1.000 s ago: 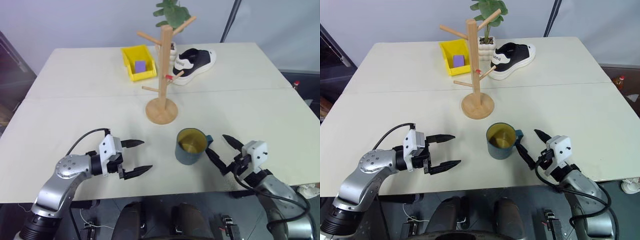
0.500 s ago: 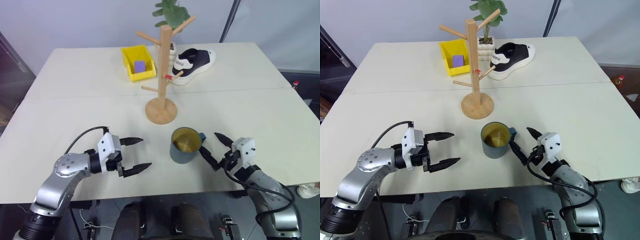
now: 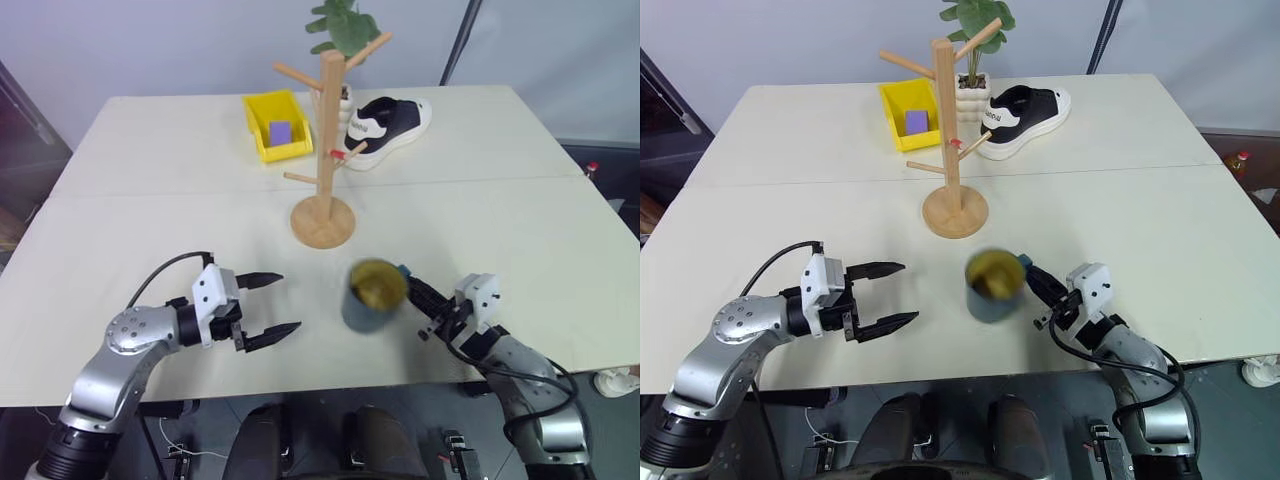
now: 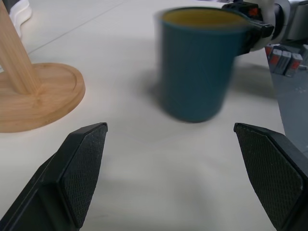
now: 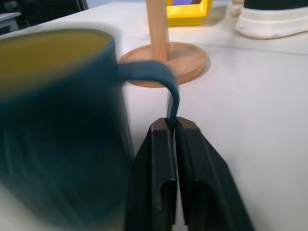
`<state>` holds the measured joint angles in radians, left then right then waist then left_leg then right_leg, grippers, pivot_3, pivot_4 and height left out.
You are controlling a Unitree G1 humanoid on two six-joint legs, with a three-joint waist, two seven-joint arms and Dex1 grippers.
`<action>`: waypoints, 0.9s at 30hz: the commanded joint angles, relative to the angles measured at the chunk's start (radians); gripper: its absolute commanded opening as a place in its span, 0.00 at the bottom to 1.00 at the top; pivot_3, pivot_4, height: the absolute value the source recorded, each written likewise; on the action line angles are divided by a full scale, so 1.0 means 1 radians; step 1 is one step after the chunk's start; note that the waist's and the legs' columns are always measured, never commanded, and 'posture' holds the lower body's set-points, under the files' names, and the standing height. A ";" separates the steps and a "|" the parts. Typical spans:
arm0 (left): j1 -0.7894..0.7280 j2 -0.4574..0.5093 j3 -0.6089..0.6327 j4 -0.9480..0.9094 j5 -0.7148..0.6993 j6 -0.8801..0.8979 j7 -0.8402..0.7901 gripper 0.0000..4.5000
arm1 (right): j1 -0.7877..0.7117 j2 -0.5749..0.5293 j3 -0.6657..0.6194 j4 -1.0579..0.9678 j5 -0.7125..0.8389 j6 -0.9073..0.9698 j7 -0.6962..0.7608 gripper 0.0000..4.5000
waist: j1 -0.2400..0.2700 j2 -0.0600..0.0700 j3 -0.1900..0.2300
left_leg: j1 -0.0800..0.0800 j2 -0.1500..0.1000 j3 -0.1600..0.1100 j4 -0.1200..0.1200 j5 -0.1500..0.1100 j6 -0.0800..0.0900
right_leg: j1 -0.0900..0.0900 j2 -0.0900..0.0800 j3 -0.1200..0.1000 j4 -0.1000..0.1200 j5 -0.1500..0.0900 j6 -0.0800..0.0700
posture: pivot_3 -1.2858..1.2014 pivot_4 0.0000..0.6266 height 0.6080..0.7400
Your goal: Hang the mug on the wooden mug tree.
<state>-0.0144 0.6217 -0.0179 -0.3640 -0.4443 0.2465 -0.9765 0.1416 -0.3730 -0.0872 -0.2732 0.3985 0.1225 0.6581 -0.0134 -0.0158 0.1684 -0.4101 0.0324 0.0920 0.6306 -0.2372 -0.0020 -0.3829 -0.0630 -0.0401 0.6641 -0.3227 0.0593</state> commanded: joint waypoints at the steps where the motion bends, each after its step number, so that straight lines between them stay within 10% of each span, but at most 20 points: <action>1: 0.000 -0.001 0.026 -0.009 -0.003 -0.024 0.009 1.00 | 0.002 -0.003 -0.018 -0.040 0.021 -0.018 0.005 0.01 | 0.000 0.000 0.000 | 0.000 0.000 0.000 0.000 0.000 0.000 | 0.000 0.000 0.000 0.000 0.000 0.000 | 0.52 0.24 1.00; 27: -0.125 0.004 0.151 0.056 -0.055 -0.039 0.090 1.00 | -0.602 -0.324 0.115 -0.251 -0.424 0.200 -0.023 0.01 | -0.001 -0.001 0.001 | 0.000 0.000 0.000 0.001 0.000 0.000 | 0.000 0.001 0.000 0.001 0.000 0.000 | 0.52 0.24 1.00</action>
<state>-0.1143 0.6157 0.0936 -0.2545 -0.4509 0.1886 -0.8923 -0.4190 -0.6850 0.0343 -0.4920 -0.0135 0.3028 0.6296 -0.0140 -0.0171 0.1692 -0.4103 0.0326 0.0922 0.6321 -0.2368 -0.0022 -0.3832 -0.0616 -0.0404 0.6654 -0.3226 0.0596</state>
